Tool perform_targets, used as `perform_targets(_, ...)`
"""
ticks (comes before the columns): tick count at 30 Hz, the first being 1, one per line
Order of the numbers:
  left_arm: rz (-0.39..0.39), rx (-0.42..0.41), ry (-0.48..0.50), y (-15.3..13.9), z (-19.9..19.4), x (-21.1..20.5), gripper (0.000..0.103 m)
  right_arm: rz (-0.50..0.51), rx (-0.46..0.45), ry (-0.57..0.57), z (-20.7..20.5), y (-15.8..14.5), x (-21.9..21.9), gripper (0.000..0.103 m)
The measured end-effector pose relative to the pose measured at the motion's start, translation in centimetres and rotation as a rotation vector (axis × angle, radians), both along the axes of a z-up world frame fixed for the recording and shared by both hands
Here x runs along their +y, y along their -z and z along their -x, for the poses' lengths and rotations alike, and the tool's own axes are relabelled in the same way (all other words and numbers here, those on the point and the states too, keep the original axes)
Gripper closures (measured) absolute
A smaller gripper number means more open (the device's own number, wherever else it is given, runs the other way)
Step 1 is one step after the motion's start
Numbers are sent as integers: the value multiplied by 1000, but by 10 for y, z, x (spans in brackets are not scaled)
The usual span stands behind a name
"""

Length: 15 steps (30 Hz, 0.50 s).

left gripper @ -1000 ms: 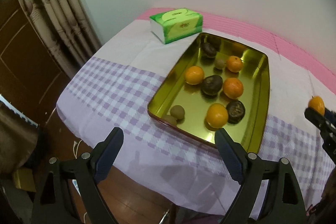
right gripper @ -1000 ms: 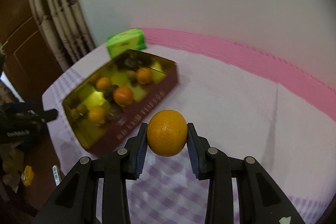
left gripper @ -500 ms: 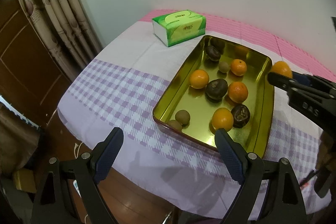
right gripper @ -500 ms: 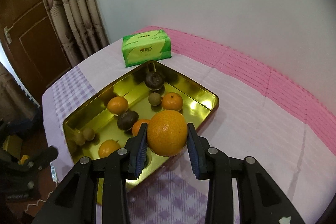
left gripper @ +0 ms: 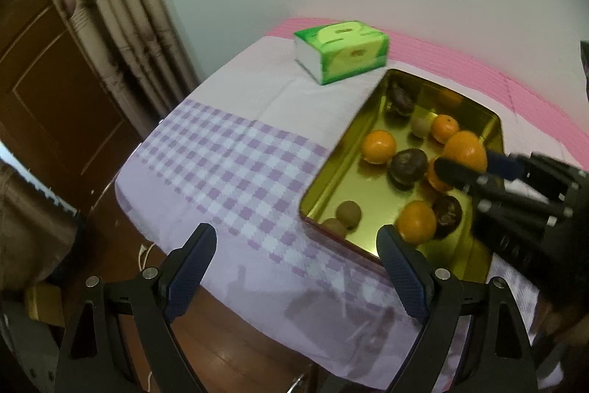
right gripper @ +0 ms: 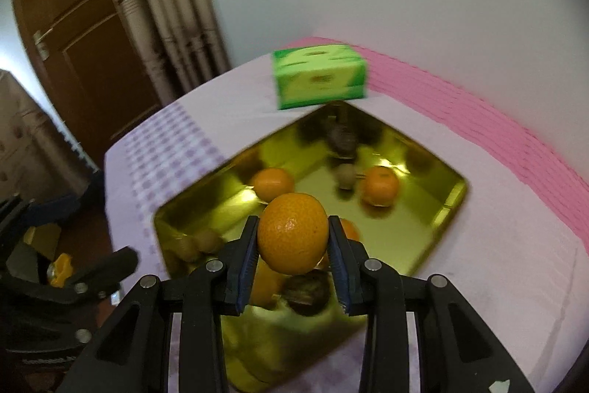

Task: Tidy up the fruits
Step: 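Carry the orange into the tin with the right gripper and release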

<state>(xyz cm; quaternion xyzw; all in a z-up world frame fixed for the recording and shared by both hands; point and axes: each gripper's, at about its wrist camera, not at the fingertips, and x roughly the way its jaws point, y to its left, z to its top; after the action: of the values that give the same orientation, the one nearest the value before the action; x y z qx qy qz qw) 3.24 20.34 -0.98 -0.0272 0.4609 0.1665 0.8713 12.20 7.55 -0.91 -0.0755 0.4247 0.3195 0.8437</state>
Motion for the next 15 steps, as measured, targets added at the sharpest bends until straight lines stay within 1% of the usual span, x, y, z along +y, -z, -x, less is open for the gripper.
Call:
perform_targets(2, -10, -9, -17, -2, 1, 3, 14, -5, 21, -30, 3, 5, 11, 70)
perform_targets(5, -49, -23, -46, -5, 3, 5, 14, -1, 42, -49, 7, 14, 23, 70)
perform_targets(7, -51, -30, -52, -7, 4, 7, 12, 0, 54, -54, 7, 19, 26, 70)
perform_targets(15, -119, -41, -100, -10, 4, 14, 8, -4, 69, -74, 4, 26, 35, 70)
